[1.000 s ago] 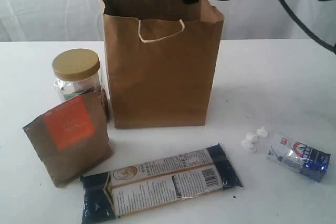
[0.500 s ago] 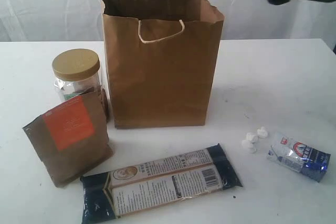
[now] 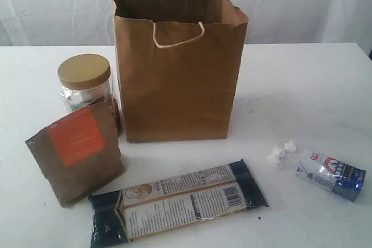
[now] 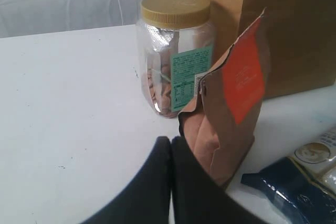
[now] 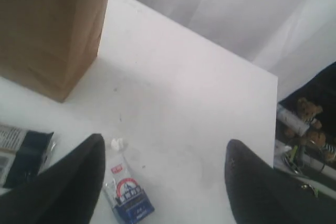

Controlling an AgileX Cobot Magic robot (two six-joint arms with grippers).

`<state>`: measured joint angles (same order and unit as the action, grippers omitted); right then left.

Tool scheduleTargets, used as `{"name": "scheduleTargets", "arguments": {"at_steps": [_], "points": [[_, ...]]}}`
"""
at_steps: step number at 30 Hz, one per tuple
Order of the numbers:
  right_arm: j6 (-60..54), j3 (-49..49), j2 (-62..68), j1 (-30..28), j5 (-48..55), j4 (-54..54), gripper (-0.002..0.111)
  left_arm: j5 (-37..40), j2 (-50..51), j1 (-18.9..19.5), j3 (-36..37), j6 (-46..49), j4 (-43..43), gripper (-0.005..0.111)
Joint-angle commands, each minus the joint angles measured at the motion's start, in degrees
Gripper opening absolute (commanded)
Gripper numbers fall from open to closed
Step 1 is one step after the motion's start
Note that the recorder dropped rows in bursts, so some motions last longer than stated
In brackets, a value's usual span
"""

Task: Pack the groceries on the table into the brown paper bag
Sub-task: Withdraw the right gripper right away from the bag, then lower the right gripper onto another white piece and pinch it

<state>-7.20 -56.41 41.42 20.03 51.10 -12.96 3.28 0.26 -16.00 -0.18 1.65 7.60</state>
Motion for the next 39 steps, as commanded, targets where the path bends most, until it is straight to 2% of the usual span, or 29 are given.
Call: {"name": "scheduleTargets", "arguments": {"at_steps": [1, 7, 10, 16, 22, 30, 39], "points": [[-0.31, 0.46, 0.98, -0.49, 4.19, -0.63, 0.061, -0.18, -0.26, -0.08, 0.18, -0.15, 0.08, 0.000], [-0.22, 0.46, 9.53, -0.49, 3.22, -0.63, 0.057, -0.18, -0.26, -0.08, 0.18, -0.15, 0.08, 0.000], [-0.22, 0.46, 16.50, -0.49, -0.88, 0.58, 0.053, -0.18, -0.26, -0.08, 0.18, -0.15, 0.08, 0.000], [-0.22, -0.22, 30.98, -0.89, -7.19, 1.39, 0.053, -0.18, -0.26, -0.08, 0.18, -0.15, 0.08, 0.000], [-0.22, -0.35, 41.78, -4.28, -13.47, 1.54, 0.052, -0.18, -0.26, -0.08, 0.18, -0.15, 0.08, 0.000], [-1.78, -0.23, 49.28, -4.57, -14.00, 2.70, 0.047, -0.18, -0.26, -0.08, 0.18, -0.15, 0.08, 0.000], [-1.78, -0.23, 56.09, -4.66, -17.20, 2.80, 0.047, -0.18, -0.26, -0.08, 0.18, -0.15, 0.08, 0.000]]}}
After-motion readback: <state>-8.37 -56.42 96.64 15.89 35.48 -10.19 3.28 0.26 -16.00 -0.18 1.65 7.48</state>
